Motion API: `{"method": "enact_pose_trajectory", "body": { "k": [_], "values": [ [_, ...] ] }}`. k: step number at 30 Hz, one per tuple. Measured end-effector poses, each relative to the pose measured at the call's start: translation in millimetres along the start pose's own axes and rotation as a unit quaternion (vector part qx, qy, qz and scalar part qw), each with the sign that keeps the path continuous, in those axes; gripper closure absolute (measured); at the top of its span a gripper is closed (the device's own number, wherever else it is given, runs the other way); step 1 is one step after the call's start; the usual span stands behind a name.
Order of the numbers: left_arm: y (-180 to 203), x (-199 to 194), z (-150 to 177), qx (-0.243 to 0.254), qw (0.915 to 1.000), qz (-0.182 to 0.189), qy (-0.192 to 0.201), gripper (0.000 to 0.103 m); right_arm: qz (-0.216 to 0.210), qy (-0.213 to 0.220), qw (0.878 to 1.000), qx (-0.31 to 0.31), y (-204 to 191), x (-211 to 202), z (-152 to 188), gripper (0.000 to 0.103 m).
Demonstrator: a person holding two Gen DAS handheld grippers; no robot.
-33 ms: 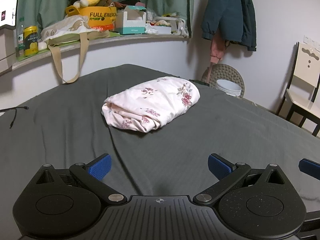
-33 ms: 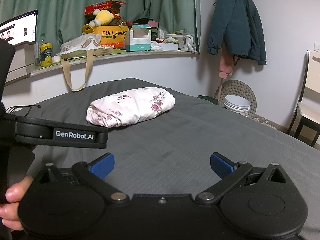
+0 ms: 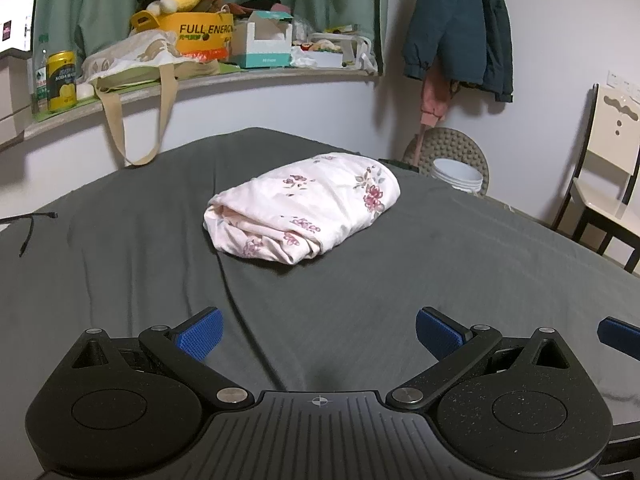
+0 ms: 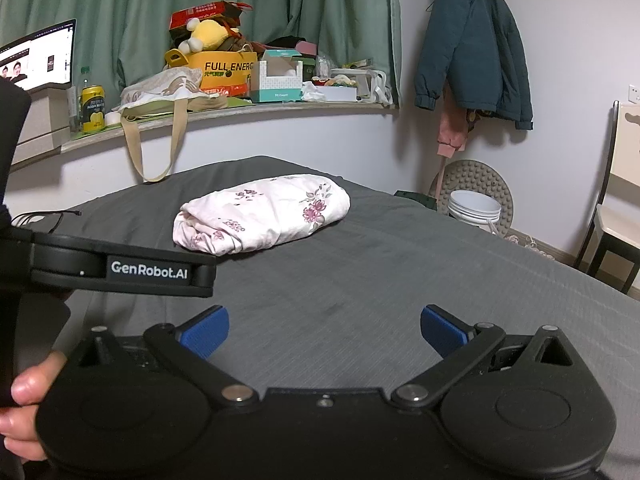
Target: Fold clothes
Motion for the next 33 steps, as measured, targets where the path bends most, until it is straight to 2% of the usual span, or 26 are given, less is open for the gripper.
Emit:
{"method": "enact_pose_trajectory", "body": {
  "k": [33],
  "values": [
    [0.4, 2.4, 2.0, 0.006, 1.0000, -0.006, -0.003, 0.000, 0.001, -0.004, 1.000, 0.005, 2.3, 2.3, 0.2, 0.000]
  ]
}}
Point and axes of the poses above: each gripper's, at about its wrist camera, not at the fingertips, and x roughly the way its jaws point, y to its right, z to its underside, the point moved 3 cm from there along x, roughly the way its jaws point, and after that the axes turned 5 degrees about z, right-handed, at the moved point
